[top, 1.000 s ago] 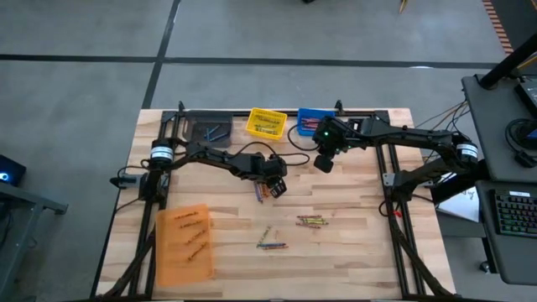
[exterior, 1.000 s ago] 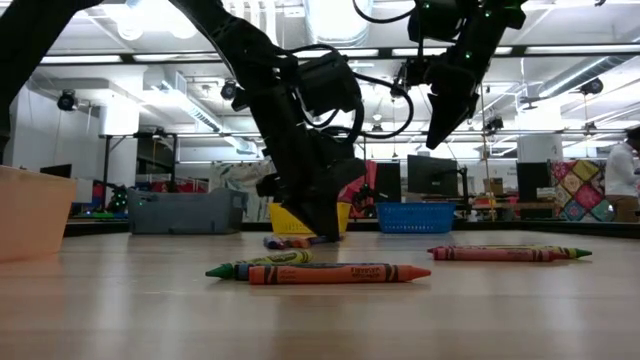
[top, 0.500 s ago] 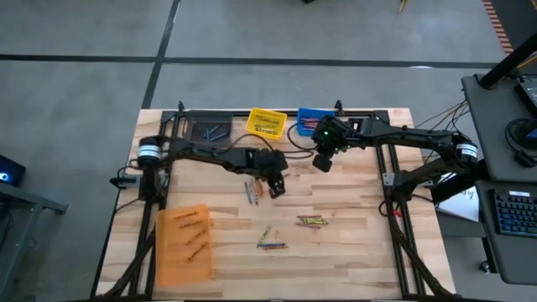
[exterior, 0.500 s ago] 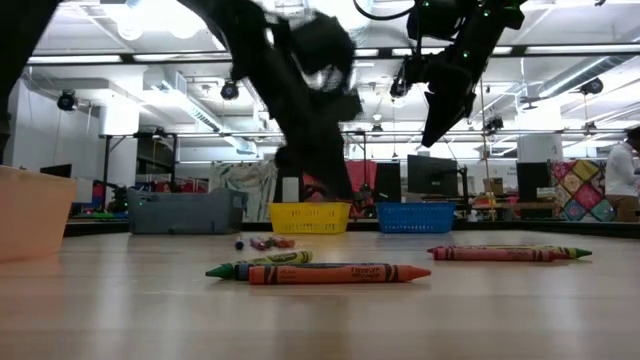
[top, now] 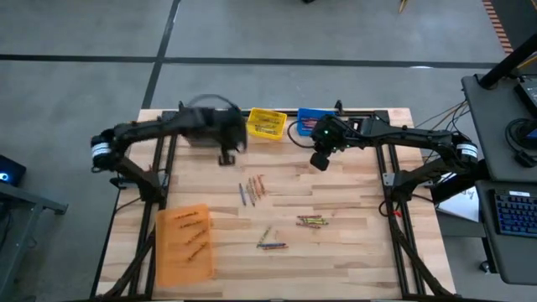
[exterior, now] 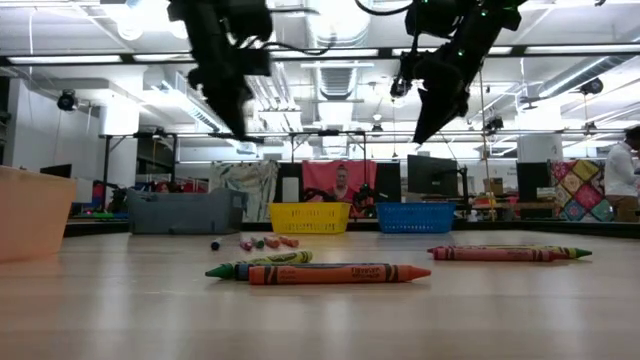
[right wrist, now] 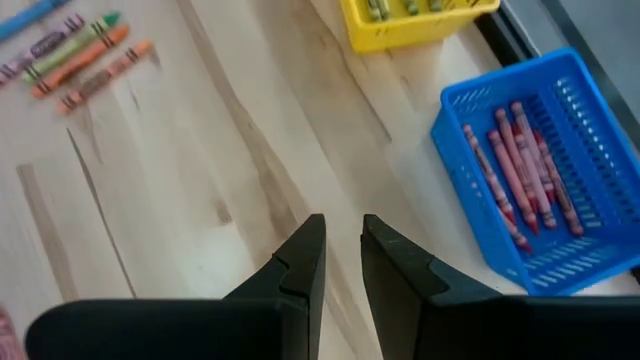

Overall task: Sort crayons
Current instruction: Put the blue crayon into the black bin

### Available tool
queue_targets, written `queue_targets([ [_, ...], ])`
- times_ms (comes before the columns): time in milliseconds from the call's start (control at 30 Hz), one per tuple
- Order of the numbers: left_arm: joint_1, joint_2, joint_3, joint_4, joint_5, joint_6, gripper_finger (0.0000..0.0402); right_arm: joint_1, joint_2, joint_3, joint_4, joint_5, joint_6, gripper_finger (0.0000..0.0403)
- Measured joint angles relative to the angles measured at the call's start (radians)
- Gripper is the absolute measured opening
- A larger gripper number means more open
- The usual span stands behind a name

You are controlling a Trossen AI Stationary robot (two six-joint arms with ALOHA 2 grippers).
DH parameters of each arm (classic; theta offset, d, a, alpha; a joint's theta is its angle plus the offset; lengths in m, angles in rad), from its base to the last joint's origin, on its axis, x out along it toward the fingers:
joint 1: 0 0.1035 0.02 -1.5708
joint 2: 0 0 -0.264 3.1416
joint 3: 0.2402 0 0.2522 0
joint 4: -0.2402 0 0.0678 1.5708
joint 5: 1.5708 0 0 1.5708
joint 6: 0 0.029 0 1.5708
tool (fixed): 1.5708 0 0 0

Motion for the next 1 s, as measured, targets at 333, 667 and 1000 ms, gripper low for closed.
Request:
queue_targets([
  [333,0.475,0.008,-0.009,-0.016,-0.001,0.094,0.0000,0.000,0.000,-0.003,0.039,0.000,-0.017,0.0057],
  [667,0.621,0.091,-0.009,-0.087,0.017,0.166,0.0000,-0.001,0.000,-0.004,0.085,0.000,-0.061,0.0057],
  [1000,0.620,0.197,-0.010,-0.031,0.010,0.144,0.0011,-0.001,0.000,-0.004,0.092,0.000,-0.061,0.0057],
])
